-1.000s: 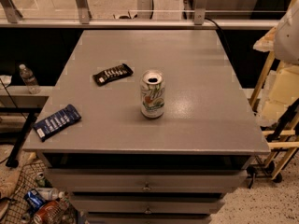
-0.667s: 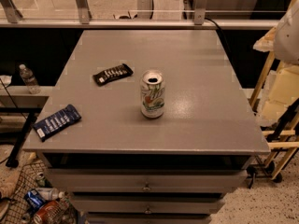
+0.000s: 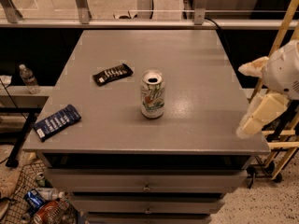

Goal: Move 7up can near rxbar chocolate

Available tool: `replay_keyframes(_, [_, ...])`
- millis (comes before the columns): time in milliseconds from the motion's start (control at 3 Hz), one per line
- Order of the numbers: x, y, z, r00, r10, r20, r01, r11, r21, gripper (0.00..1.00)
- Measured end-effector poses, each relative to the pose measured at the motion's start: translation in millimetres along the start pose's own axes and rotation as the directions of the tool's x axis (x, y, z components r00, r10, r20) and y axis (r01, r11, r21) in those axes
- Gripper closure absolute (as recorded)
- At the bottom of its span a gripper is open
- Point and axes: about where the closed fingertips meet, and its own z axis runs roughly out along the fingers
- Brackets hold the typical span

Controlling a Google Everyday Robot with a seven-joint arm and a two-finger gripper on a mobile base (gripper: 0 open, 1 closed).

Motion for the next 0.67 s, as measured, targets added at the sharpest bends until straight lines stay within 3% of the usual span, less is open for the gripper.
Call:
replay_keyframes(333, [-18.7, -7.7, 50.0, 0.964, -0.009, 0.267, 0.019, 0.9993, -0.033, 0.0])
replay_keyframes(667, [-49.0, -0.7, 59.3, 0.917, 0.007, 0.399, 0.028, 0.9963, -0.082, 0.0])
